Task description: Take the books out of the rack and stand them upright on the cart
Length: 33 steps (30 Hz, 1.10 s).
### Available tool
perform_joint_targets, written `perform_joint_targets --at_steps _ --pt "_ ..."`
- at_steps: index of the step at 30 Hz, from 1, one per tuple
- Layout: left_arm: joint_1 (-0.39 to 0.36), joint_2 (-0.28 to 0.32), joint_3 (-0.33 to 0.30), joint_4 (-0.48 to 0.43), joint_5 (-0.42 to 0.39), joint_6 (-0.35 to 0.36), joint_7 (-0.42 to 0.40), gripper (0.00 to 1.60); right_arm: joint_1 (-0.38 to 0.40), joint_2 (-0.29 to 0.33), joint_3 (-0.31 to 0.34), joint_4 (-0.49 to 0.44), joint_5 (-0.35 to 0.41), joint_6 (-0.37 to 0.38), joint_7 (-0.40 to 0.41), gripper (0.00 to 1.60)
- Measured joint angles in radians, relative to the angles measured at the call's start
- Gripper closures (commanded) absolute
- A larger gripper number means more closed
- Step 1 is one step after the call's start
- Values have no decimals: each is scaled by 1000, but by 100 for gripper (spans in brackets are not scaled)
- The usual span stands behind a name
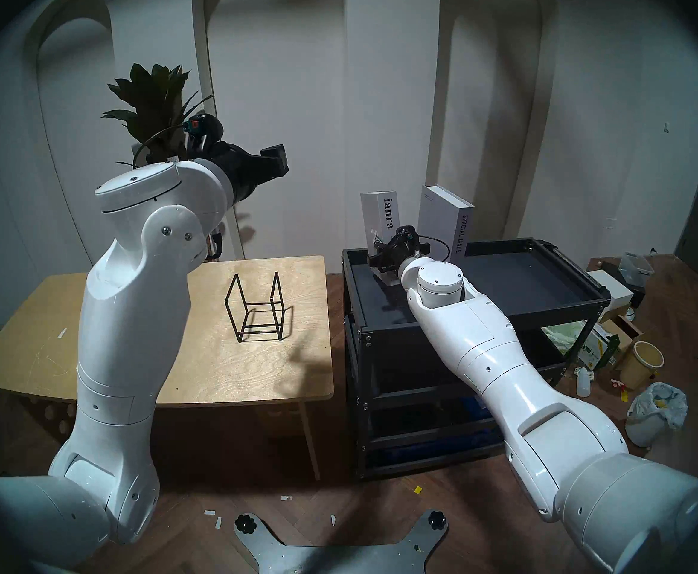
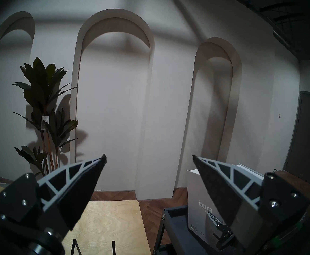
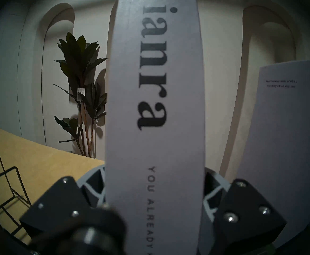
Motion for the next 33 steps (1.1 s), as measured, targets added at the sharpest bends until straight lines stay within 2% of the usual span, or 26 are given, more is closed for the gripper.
perform_joint_targets --at_steps 11,21,23,25,29,32,33 --pt "10 -1 -3 -3 6 0 19 0 11 -17 -7 50 -17 -18 9 160" --pt "20 -5 -12 -6 4 0 26 0 5 -9 -1 18 -21 41 12 160" --pt "22 -5 -12 -6 3 0 26 0 -5 -4 3 3 -19 50 7 152" --pt "25 -6 -12 -7 3 0 26 0 -19 3 6 -16 -15 58 1 153" --pt "30 -6 -12 -11 3 1 24 0 -53 19 15 -58 -5 72 -13 104" --pt "32 -7 -10 -13 3 1 23 0 -69 26 18 -74 -2 77 -19 104" --pt "33 -7 -10 -13 3 1 22 0 -72 27 19 -76 -1 78 -20 99"
